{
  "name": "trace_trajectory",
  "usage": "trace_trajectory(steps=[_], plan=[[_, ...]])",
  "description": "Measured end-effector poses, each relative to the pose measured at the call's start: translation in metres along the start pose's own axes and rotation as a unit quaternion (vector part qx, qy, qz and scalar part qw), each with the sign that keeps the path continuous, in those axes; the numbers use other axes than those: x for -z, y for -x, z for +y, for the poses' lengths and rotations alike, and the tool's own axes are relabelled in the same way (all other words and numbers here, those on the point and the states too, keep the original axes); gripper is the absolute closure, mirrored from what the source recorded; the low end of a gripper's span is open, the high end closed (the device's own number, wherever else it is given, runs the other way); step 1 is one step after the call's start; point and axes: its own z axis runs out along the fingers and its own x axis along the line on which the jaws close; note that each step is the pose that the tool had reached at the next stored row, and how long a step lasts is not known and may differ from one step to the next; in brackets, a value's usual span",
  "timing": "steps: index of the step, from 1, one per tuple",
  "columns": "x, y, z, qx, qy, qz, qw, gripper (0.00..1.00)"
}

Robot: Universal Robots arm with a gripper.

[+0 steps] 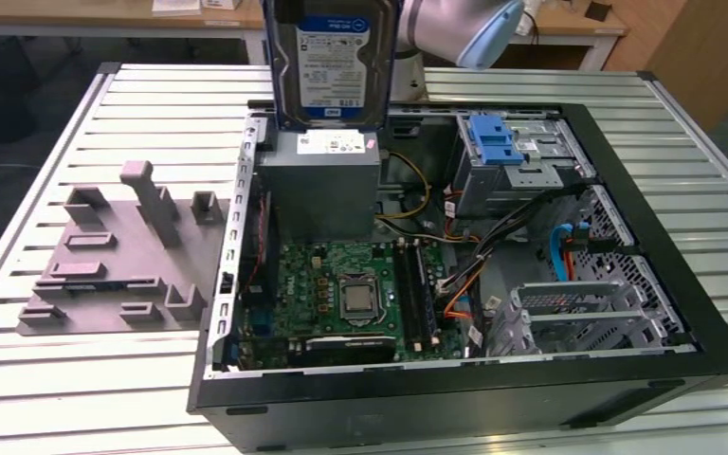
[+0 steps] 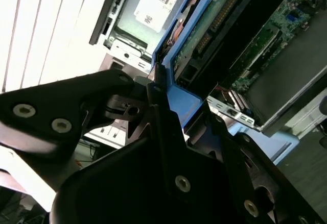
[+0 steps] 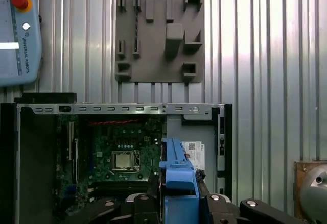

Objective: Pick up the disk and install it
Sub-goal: 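Pick up the disk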

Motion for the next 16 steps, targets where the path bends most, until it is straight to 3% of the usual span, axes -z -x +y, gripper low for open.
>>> trace_trajectory(steps=[5,8,14,16], plan=[[-0.0020,-0.0197,-0.0003,0.000,-0.0009,-0.0001,1.0000,0.64],[-0.0036,-0.0221,-0.0009,-0.002,-0.0011,-0.0002,1.0000,0.64],[-0.0061,-0.0221,-0.0201,-0.002,-0.0016,-0.0001,1.0000,0.64],[-0.0065,-0.0223,-0.0206,-0.002,-0.0084,-0.0003,1.0000,0.64]])
